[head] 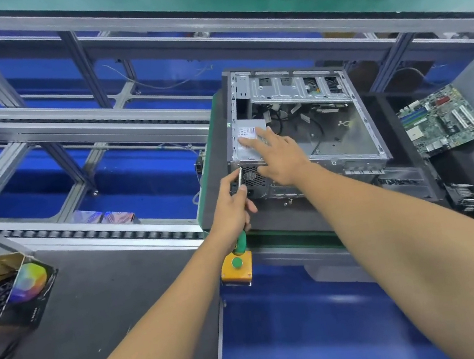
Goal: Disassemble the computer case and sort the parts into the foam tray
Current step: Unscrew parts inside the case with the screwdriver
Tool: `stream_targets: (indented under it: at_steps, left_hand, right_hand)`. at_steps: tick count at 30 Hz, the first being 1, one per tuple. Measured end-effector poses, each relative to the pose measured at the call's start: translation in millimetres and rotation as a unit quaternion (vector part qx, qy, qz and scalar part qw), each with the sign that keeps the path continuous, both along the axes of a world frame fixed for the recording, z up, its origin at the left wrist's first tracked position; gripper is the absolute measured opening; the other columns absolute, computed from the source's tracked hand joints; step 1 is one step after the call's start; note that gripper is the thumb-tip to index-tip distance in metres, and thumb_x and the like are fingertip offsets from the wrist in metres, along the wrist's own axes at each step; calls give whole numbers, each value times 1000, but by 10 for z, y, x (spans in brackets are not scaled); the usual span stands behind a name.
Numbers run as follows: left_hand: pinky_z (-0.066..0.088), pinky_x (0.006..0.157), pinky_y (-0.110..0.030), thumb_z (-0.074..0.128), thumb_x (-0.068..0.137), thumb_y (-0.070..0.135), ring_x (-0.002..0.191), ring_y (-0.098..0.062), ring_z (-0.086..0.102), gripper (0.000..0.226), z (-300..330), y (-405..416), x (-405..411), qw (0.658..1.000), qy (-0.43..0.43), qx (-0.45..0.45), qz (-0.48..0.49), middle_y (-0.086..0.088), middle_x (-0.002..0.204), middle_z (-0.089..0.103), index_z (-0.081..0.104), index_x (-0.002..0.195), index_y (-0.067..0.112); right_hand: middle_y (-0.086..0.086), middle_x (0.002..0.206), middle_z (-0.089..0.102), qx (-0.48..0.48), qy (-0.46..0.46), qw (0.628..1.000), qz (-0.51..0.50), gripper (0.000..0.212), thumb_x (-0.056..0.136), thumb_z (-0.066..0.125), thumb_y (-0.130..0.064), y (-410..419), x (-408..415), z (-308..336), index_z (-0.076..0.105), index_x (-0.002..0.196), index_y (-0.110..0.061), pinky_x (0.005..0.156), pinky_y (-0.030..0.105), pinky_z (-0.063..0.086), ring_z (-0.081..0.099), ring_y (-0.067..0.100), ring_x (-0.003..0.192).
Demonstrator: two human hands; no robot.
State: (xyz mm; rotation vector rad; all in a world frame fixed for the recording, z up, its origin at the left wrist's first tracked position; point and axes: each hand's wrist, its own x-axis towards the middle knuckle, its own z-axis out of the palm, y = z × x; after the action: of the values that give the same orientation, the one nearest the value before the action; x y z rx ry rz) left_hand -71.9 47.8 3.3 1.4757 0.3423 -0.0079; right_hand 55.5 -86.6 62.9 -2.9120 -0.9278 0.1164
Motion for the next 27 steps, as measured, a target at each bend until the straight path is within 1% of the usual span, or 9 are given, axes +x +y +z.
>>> stream_targets:
  at_steps: [7,11,14,17,20,27]
  left_hand:
    - [37,41,-27,41,111,31,43,-16,39,32,21,-5,-5,1000,7,-19,5,-9,68,60,43,138,48]
    - [38,42,-28,41,111,31,44,-16,40,31,60,36,-7,1000,16,-14,-4,-10,70,63,44,134,51]
    - [38,42,-28,41,111,31,44,-16,40,31,79,48,-12,1000,19,-21,-6,-11,71,64,44,135,50]
    - [37,41,-27,41,111,30,43,-15,38,31,96,33,-27,999,21,-37,-2,-12,72,63,45,135,49]
    - [35,42,-26,42,111,30,44,-15,37,30,115,31,-30,998,24,-53,3,-12,71,62,47,130,53]
    - [35,41,-26,45,109,30,45,-13,37,31,127,64,-33,996,20,-89,-5,-10,72,62,52,126,56]
  right_hand:
    - [7,170,6,4,-4,1000,-7,79,98,60,-26,17,2,-20,14,159,-45,123,49,17,7,28,157]
    - [7,170,6,6,-4,1000,-13,80,97,61,-26,23,3,-44,13,159,-46,123,49,18,8,28,157]
    - [7,170,7,6,-6,1000,-14,81,96,61,-26,24,14,-48,14,159,-46,121,48,18,8,28,157]
    - [6,170,8,10,-2,1000,-17,80,96,61,-26,29,15,-64,15,158,-47,122,48,17,8,27,157]
    - [5,170,9,15,-1,1000,-23,80,95,61,-26,29,15,-74,16,158,-48,123,47,16,10,26,156]
    - [6,169,10,14,-4,1000,-22,79,95,60,-27,29,-1,-60,16,158,-47,122,46,18,10,26,156]
